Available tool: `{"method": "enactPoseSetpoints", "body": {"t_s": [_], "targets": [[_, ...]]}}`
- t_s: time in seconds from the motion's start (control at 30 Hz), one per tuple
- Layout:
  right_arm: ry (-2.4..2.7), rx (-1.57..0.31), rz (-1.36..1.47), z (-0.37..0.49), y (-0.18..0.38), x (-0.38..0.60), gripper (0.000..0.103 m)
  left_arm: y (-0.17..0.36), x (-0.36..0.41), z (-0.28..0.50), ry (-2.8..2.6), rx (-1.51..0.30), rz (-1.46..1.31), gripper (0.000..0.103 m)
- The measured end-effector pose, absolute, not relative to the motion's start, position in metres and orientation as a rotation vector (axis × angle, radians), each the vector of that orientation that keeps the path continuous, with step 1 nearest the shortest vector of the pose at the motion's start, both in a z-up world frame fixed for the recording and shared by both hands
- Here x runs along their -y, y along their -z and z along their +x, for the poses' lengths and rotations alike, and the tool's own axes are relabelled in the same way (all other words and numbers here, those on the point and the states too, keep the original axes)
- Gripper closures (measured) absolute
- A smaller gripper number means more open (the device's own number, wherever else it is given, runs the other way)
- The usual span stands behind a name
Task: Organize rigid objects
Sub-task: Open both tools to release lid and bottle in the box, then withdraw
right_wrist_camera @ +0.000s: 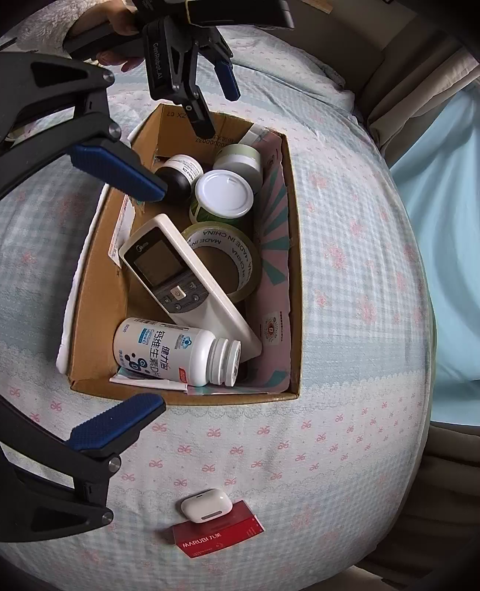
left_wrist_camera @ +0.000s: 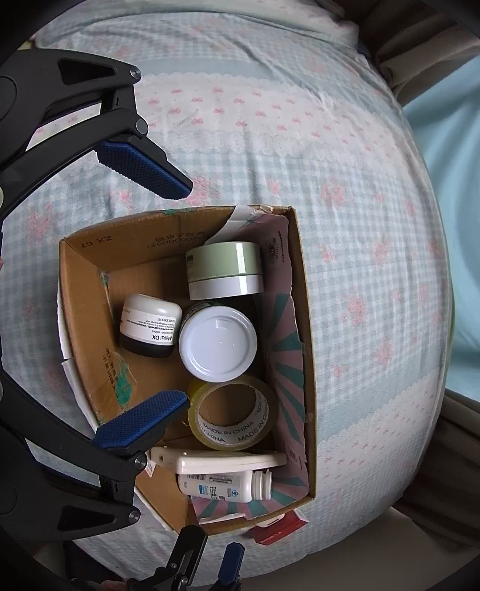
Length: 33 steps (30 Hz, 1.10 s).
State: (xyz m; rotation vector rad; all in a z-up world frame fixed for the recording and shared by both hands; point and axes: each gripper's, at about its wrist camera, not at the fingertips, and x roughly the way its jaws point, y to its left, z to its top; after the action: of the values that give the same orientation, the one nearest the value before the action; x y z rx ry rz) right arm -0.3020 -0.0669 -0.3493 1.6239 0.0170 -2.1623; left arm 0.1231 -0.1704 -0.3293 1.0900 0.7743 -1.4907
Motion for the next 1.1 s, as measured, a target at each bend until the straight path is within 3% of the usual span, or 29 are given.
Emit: {"method": "enactPoseSetpoints", "body": {"t_s": [0.57, 1.1], "targets": [[2.296, -0.093, 1.572, -0.287, 0.258, 0.022, 0.0, 0.247, 0.12, 0.089, 1.458, -0.754, 0.987, 0.0], [2.228, -0.313, 1.491, -0.321, 0.245, -0.129, 0.0, 0.233, 0.065, -0.061, 1.421, -0.687, 0.914, 0.0]]}}
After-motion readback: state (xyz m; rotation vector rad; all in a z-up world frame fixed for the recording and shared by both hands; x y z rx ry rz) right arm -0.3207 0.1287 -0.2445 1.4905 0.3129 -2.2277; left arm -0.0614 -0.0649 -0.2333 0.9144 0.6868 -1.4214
